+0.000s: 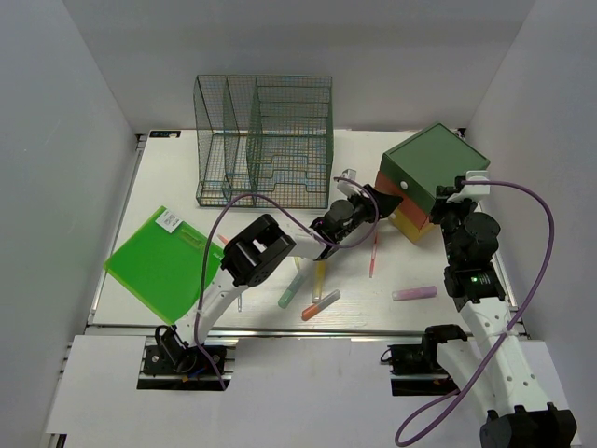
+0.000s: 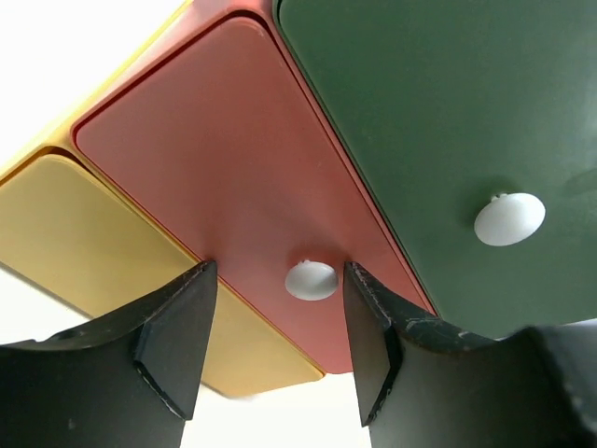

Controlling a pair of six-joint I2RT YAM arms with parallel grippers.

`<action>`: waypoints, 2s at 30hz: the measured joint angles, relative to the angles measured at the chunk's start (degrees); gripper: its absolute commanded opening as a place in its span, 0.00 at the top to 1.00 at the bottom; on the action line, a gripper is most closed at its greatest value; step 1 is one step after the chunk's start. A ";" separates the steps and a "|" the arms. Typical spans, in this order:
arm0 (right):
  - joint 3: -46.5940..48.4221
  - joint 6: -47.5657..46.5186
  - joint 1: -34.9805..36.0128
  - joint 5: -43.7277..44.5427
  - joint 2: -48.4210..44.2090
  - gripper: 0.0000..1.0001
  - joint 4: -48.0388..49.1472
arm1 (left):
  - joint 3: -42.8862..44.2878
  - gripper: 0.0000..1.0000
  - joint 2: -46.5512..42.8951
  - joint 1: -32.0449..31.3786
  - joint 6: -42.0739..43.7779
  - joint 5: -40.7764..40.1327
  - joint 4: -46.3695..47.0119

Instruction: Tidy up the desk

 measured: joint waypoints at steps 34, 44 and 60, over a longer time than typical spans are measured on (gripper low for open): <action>-1.01 -0.35 -0.35 -0.07 -0.24 1.00 0.85 | -12.55 0.78 -5.38 0.00 -4.55 -0.07 9.73; -1.11 -0.79 -1.09 -2.75 0.17 0.68 0.79 | -19.10 0.34 -10.62 0.00 -3.85 -0.13 8.31; -1.31 -4.68 -2.25 -22.18 1.57 0.45 -3.41 | -28.65 0.60 -37.00 -1.57 2.64 -2.51 -18.05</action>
